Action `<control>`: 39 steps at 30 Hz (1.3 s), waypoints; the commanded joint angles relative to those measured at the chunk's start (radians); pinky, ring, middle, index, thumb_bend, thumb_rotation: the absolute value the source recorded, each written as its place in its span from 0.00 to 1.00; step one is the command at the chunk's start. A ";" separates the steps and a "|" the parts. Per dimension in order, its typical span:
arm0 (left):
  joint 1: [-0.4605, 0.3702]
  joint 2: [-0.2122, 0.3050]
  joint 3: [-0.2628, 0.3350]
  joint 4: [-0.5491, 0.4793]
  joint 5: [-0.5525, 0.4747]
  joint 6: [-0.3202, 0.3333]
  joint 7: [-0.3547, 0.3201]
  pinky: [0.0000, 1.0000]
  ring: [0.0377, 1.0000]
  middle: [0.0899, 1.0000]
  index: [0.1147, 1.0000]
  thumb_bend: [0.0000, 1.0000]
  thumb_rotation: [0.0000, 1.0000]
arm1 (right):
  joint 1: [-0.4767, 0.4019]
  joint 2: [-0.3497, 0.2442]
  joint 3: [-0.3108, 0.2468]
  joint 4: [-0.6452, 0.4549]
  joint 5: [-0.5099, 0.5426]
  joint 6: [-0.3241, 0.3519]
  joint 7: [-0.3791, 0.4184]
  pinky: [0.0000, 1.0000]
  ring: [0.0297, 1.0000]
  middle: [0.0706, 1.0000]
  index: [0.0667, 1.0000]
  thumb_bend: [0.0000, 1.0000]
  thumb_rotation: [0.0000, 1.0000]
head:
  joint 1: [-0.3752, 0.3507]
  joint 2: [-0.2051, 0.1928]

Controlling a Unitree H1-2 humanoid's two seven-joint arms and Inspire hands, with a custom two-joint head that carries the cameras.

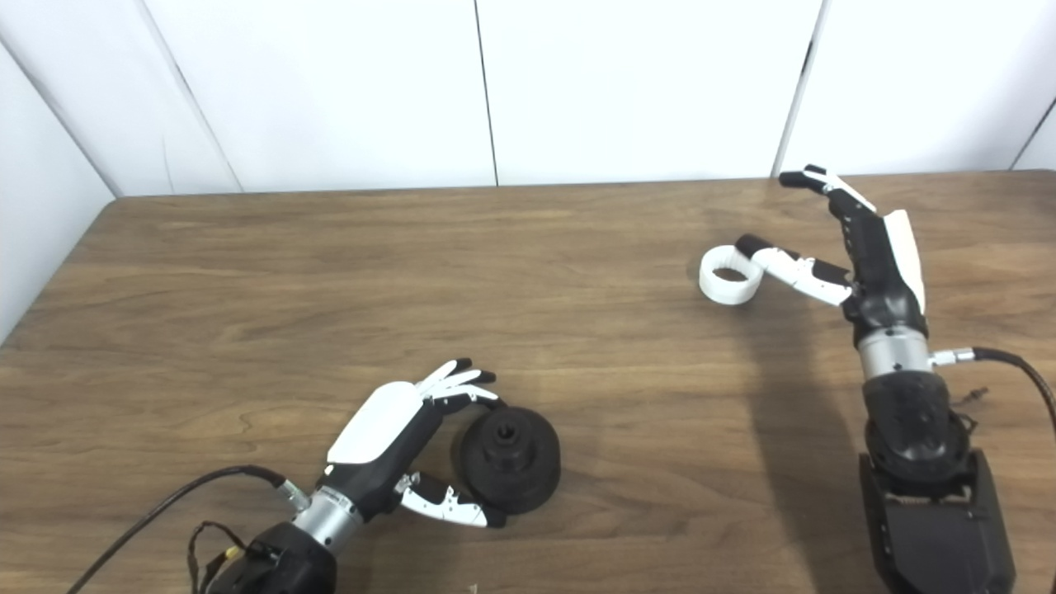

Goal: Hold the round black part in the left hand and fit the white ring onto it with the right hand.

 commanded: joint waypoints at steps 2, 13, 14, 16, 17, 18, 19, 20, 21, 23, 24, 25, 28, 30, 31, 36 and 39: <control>0.020 0.019 -0.004 0.008 0.034 0.012 -0.019 0.93 0.97 0.88 0.63 0.84 0.21 | -0.071 -0.045 0.022 0.027 -0.052 -0.052 -0.003 1.00 0.98 0.91 0.74 0.91 0.37 | -0.003 -0.001; 0.018 0.022 0.003 0.017 0.024 0.004 -0.015 0.91 0.97 0.89 0.62 0.85 0.21 | -0.143 -0.111 0.095 0.160 -0.134 -0.047 0.030 0.99 1.00 0.94 0.75 1.00 0.39 | -0.013 -0.009; 0.017 0.022 0.004 0.020 0.023 0.000 -0.011 0.91 0.97 0.89 0.62 0.85 0.21 | -0.148 -0.113 0.099 0.171 -0.139 -0.049 0.030 0.99 1.00 0.94 0.75 1.00 0.39 | -0.013 -0.012; 0.015 0.022 0.004 0.024 0.026 -0.002 -0.008 0.91 0.97 0.89 0.62 0.85 0.20 | -0.155 -0.115 0.105 0.184 -0.147 -0.048 0.031 0.99 1.00 0.94 0.75 1.00 0.39 | -0.014 -0.015; 0.014 0.022 0.003 0.026 0.029 -0.001 -0.007 0.91 0.97 0.89 0.62 0.85 0.20 | -0.158 -0.116 0.107 0.186 -0.149 -0.044 0.033 0.99 1.00 0.94 0.75 1.00 0.39 | -0.016 -0.016; 0.014 0.021 0.003 0.026 0.030 0.002 -0.008 0.91 0.97 0.89 0.62 0.85 0.20 | -0.160 -0.116 0.109 0.188 -0.150 -0.043 0.035 0.99 1.00 0.94 0.75 1.00 0.39 | -0.017 -0.017; 0.014 0.021 0.003 0.027 0.031 0.003 -0.008 0.91 0.97 0.89 0.63 0.85 0.20 | -0.162 -0.116 0.110 0.190 -0.151 -0.044 0.037 0.99 1.00 0.94 0.75 1.00 0.38 | -0.018 -0.018; 0.013 0.021 0.003 0.029 0.031 0.003 -0.006 0.91 0.97 0.89 0.63 0.85 0.20 | -0.164 -0.117 0.112 0.193 -0.152 -0.044 0.039 0.99 1.00 0.94 0.75 1.00 0.38 | -0.019 -0.020; 0.013 0.020 0.003 0.032 0.029 0.001 -0.004 0.90 0.97 0.89 0.62 0.85 0.19 | -0.166 -0.118 0.115 0.193 -0.154 -0.042 0.045 0.99 1.00 0.94 0.75 1.00 0.38 | -0.019 -0.020; 0.011 0.019 0.003 0.038 0.026 -0.002 -0.001 0.90 0.97 0.89 0.62 0.85 0.19 | -0.171 -0.121 0.120 0.196 -0.154 -0.040 0.055 0.99 1.00 0.94 0.75 1.00 0.39 | -0.019 -0.023; 0.010 0.019 0.003 0.039 0.024 -0.003 -0.001 0.90 0.97 0.89 0.63 0.85 0.20 | -0.173 -0.122 0.122 0.197 -0.153 -0.038 0.061 0.99 1.00 0.94 0.75 1.00 0.39 | -0.018 -0.024; 0.009 0.019 0.003 0.041 0.023 -0.003 -0.001 0.90 0.97 0.89 0.63 0.85 0.20 | -0.175 -0.122 0.123 0.198 -0.152 -0.037 0.064 0.99 1.00 0.94 0.76 1.00 0.38 | -0.017 -0.025; 0.008 0.016 0.003 0.039 0.024 0.001 -0.001 0.90 0.97 0.89 0.63 0.85 0.21 | -0.180 -0.125 0.128 0.200 -0.153 -0.028 0.080 1.00 1.00 0.94 0.76 1.00 0.38 | -0.017 -0.027; 0.008 0.016 0.003 0.038 0.028 0.001 0.001 0.89 0.97 0.89 0.63 0.85 0.21 | -0.187 -0.127 0.136 0.207 -0.158 -0.024 0.088 1.00 1.00 0.94 0.76 1.00 0.38 | -0.017 -0.027; 0.009 0.016 0.003 0.039 0.027 -0.002 0.004 0.88 0.97 0.89 0.62 0.85 0.21 | -0.191 -0.128 0.139 0.211 -0.160 -0.023 0.093 1.00 1.00 0.94 0.77 1.00 0.38 | -0.017 -0.027; 0.013 0.017 0.007 0.038 0.023 -0.006 0.008 0.89 0.97 0.88 0.62 0.85 0.21 | -0.212 -0.129 0.147 0.241 -0.159 -0.028 0.107 1.00 1.00 0.94 0.76 1.00 0.37 | -0.014 -0.029; 0.014 0.018 0.006 0.033 0.028 0.001 0.001 0.90 0.97 0.88 0.62 0.85 0.21 | -0.227 -0.130 0.155 0.268 -0.162 -0.032 0.112 1.00 1.00 0.94 0.76 1.00 0.38 | -0.012 -0.030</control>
